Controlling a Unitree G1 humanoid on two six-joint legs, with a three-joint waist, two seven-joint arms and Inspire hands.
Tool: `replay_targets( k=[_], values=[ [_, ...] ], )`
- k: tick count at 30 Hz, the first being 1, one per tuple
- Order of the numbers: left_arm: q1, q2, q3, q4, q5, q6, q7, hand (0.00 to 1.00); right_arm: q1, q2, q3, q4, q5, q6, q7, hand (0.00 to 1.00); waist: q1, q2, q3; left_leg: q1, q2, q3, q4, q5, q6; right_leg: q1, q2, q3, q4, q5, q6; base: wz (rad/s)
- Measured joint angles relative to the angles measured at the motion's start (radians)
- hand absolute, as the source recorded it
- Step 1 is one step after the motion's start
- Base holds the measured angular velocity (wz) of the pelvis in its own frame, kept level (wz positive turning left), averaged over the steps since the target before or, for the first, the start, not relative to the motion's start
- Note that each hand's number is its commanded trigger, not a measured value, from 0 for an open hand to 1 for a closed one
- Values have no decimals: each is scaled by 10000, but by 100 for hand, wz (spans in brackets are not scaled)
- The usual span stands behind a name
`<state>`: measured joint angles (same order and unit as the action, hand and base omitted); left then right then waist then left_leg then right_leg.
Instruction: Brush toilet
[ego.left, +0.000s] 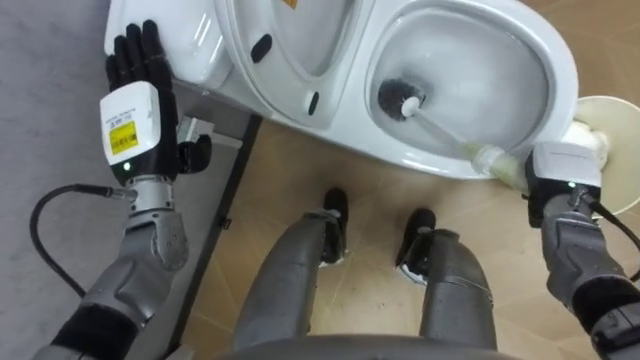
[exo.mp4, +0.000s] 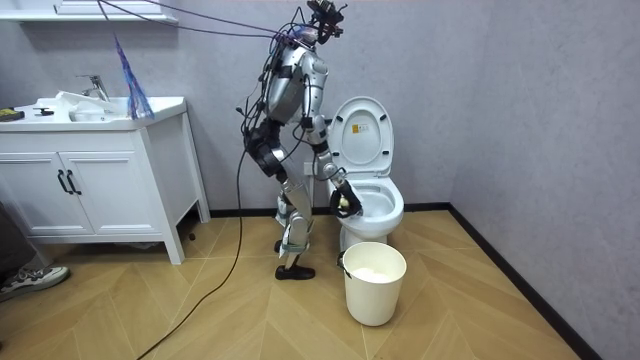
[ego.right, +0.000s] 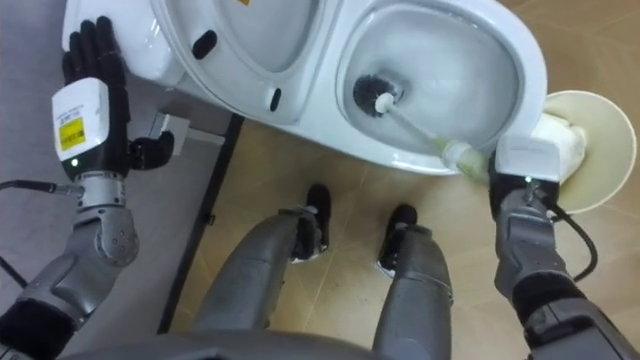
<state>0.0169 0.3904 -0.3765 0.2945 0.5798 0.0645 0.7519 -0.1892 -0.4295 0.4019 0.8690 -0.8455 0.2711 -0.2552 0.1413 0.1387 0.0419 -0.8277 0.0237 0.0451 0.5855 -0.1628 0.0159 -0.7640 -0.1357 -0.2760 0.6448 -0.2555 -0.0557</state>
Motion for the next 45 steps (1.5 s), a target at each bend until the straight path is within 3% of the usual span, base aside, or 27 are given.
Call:
replay_targets(
  k=[10, 13, 18, 22, 24, 25, 27, 28, 30, 32, 37, 40, 45],
  values=[
    [71, -257, -4, -37, -194, -73, -257, 0, -197, -84, 95, 558, 183, 69, 284, 100, 0, 14, 0, 189, -54, -22, -174, 5, -5, 208, 0, -43, -112, -40, 43, 3],
    [103, -302, -24, -50, -194, -91, -402, 0, -194, -110, 96, 741, 176, 63, 293, 100, -77, 145, 20, 325, -82, -140, -219, 5, -4, 466, -20, -273, -246, -53, 48, 12],
    [57, -365, -46, -55, -213, -201, -339, 0, -193, -281, 183, 1081, 227, -221, 96, 100, -59, 163, 14, 402, -128, -163, -203, 2, 0, 556, -36, -256, -235, -122, 91, 6],
    [-57, -293, -273, -51, -512, -316, -182, 0, -417, -529, 665, 1588, 1131, -503, -328, 100, 12, 135, 30, 415, -220, -172, -323, 5, 5, 510, -203, -268, -131, -188, 113, 3],
    [-171, -193, -455, -78, -814, -382, -162, 0, -832, -596, 830, 2070, 1865, -740, -436, 100, 39, 52, 80, 381, -254, -133, -299, 12, 18, 385, -253, -198, 65, -264, 131, 3],
    [-250, -108, -477, -158, -926, -417, -121, 0, -1142, -641, 959, 2324, 2670, -899, -473, 100, 79, -83, 144, 326, -270, -55, -237, 21, 27, 210, -320, -55, 220, -287, 129, -6],
    [-323, -6, -480, -180, -970, -486, 14, 0, -1586, -626, 934, 2588, 3670, -1068, -490, 100, 92, -164, 169, 116, -322, -53, -48, 22, 28, -26, -343, 14, 417, -313, 110, -6],
    [-376, 95, -469, -200, -964, -506, 93, 0, -1892, -609, 826, 2622, 4187, -1086, -497, 100, 162, -373, 172, -10, -371, 82, -4, 24, 31, -324, -399, 222, 684, -368, 105, -20],
    [-383, 243, -144, -215, -540, -571, 127, 0, -2528, -699, 291, 2639, 4353, -1144, -535, 100, 216, -815, 182, -238, -374, 349, 89, 41, 48, -831, -465, 559, 1030, -416, 68, -24],
    [-455, 247, -12, -214, -295, -575, 132, 0, -2760, -879, -27, 2647, 4364, -1283, -769, 100, 162, -921, 178, -370, -357, 307, 207, 75, 45, -893, -406, 559, 1034, -408, 71, 0],
    [-434, 240, 156, -169, -179, -587, 123, 0, -2829, -889, -463, 2637, 3690, -1486, -1202, 100, -47, -1182, 165, -339, -353, 282, 352, 107, 96, -774, -439, 497, 1053, -378, 105, 2],
    [-630, 238, 145, -40, -166, -588, -68, 0, -2764, -866, -249, 2429, 2734, -1414, -1129, 100, 21, -1119, 152, -338, -330, 255, 387, 114, 118, -717, -411, 449, 972, -299, 164, -3],
    [-1056, 157, -242, 213, -186, -527, -502, 0, -2112, -609, 635, 1615, 1184, -724, -591, 100, 281, -569, 138, -225, -153, -84, 354, 107, 109, -174, -186, -2, 437, -56, 111, 2]
  ],
)
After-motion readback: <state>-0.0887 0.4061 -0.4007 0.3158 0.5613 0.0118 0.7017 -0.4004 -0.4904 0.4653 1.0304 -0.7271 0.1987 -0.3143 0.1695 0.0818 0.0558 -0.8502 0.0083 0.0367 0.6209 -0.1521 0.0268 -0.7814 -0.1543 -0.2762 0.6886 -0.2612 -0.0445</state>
